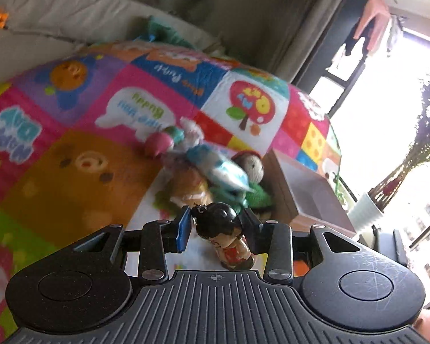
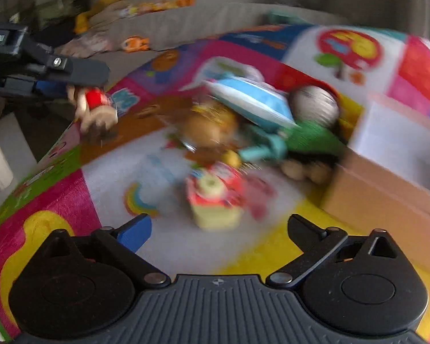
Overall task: Organize objects
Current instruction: 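Grasp the small keychain figure with the left tool and carry it to the box, then drop the keychain figure into the box while the right tool places the yellow lens toy inside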
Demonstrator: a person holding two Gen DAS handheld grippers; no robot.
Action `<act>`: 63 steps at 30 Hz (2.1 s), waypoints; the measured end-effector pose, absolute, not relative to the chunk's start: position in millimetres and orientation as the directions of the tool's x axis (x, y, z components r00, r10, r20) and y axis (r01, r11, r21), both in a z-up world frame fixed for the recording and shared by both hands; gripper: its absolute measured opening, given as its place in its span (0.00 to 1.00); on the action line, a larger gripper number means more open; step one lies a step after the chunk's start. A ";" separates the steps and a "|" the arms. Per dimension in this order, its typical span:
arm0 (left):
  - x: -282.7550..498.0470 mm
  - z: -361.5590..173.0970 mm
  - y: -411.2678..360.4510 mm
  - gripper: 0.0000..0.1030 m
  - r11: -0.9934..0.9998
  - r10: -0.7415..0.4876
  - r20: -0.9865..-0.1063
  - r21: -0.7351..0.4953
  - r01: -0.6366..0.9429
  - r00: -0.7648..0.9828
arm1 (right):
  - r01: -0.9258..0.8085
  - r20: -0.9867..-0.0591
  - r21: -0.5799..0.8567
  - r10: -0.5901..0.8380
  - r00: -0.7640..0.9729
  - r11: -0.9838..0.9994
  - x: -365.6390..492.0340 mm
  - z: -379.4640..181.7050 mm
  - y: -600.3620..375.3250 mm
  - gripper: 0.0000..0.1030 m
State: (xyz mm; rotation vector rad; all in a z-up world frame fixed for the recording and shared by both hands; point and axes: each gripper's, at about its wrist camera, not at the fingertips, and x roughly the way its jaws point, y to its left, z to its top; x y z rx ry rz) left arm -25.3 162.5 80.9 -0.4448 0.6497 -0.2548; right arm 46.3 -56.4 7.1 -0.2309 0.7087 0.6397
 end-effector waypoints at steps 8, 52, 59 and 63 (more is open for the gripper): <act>-41.5 80.3 156.5 0.41 0.874 -0.371 -0.552 -0.480 0.080 0.746 | -0.644 -0.670 0.018 0.488 0.560 0.764 29.4 29.6 -73.2 0.43; 31.3 40.4 65.5 0.29 0.898 -0.421 -0.553 -0.369 0.242 0.720 | -0.256 -0.359 0.172 0.302 0.883 0.951 116.9 152.9 -227.0 0.64; 48.7 42.4 74.3 0.29 0.917 -0.368 -0.539 -0.347 0.198 0.758 | -0.299 -0.422 0.073 0.301 0.855 0.951 60.8 90.0 -215.4 0.71; 74.7 61.6 51.0 0.29 0.918 -0.373 -0.511 -0.326 0.227 0.775 | -0.297 -0.459 -0.009 0.260 0.850 0.955 20.9 49.8 -213.7 0.72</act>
